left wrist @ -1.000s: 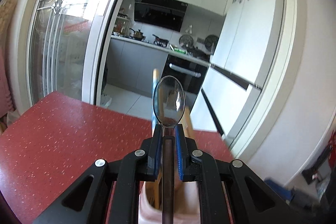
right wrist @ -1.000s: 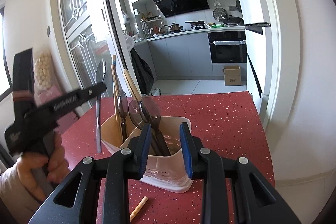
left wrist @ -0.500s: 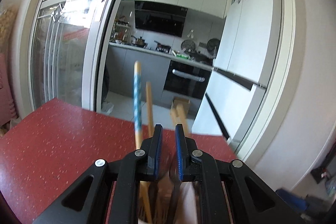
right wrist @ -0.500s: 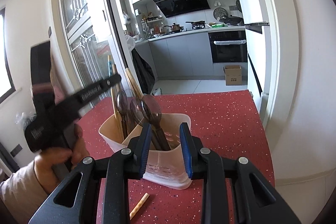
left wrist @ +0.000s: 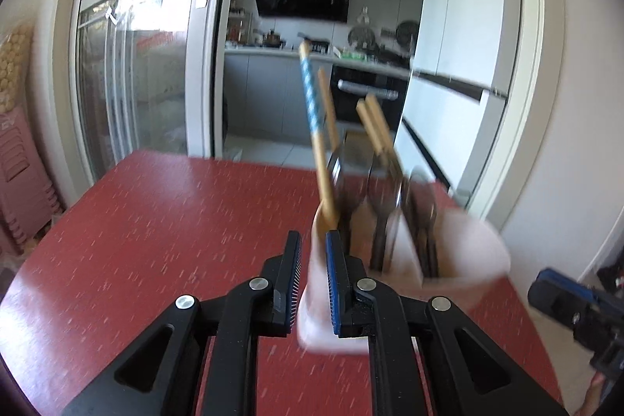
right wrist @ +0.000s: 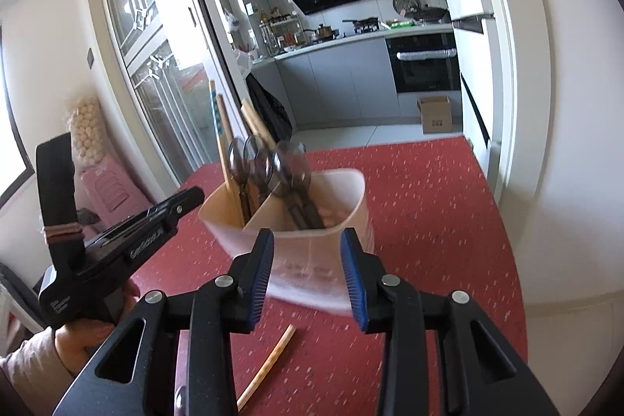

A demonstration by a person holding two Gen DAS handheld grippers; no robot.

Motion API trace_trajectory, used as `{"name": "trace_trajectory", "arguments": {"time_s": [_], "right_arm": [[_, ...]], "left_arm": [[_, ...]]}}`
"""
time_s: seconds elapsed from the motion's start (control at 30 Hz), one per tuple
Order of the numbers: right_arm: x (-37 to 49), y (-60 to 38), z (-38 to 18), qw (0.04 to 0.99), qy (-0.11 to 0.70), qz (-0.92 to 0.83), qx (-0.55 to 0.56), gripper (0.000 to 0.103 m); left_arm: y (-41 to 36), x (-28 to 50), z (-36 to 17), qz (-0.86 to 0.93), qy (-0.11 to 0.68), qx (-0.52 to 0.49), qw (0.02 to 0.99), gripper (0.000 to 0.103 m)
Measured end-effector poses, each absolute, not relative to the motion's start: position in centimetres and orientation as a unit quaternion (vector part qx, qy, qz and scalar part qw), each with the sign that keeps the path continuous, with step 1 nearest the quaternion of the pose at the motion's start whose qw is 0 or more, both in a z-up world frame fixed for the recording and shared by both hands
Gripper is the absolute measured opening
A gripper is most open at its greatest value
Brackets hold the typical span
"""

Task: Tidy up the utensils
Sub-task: 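Move both open tools back over the last spoon and chopstick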

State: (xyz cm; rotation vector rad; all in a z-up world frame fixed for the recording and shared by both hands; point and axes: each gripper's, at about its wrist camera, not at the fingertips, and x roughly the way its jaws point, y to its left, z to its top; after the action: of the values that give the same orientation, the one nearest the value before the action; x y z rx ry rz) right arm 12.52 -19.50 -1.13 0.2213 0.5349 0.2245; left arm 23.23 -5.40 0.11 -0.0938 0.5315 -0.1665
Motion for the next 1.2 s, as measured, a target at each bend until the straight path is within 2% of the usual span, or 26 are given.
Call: {"name": "trace_trajectory", "arguments": {"time_s": [0.2,0.67,0.7,0.73,0.77,0.87,1.03,1.2], "right_arm": [[10.6,-18.3,-2.3,0.943,0.297,0.11,0.106,0.043],[6.8,-15.6,-5.9,0.914,0.38,0.106,0.095,0.048],[6.5,-15.4,-6.2,0.911,0.386,0.106,0.094,0.05],[6.2,-15.2,-6.4,0.91,0.391,0.107,0.093,0.051],[5.9,-15.0,-6.7,0.908,0.396,0.107,0.09,0.052],[5.2,-14.5,-7.3,0.905,0.405,0.106,0.083,0.053],[4.2,-13.8,-8.3,0.895,0.425,0.108,0.076,0.065],[3.4,-12.8,-9.2,0.888,0.444,0.111,0.056,0.066]], "left_arm": [[-4.2,20.3,-1.1,-0.072,0.315,-0.042,0.945,0.042],[-0.8,13.1,-5.0,-0.053,0.377,-0.049,0.923,0.044],[-0.4,12.5,-5.4,-0.05,0.381,-0.052,0.922,0.074],[0.0,12.0,-5.7,-0.045,0.384,-0.054,0.92,0.099],[0.5,11.4,-5.9,-0.033,0.387,-0.059,0.92,0.103],[1.7,9.3,-6.0,-0.025,0.377,-0.07,0.923,0.103],[3.0,6.9,-6.7,-0.004,0.388,-0.062,0.92,0.103],[5.0,5.7,-7.5,0.017,0.398,-0.076,0.914,0.103]]}}
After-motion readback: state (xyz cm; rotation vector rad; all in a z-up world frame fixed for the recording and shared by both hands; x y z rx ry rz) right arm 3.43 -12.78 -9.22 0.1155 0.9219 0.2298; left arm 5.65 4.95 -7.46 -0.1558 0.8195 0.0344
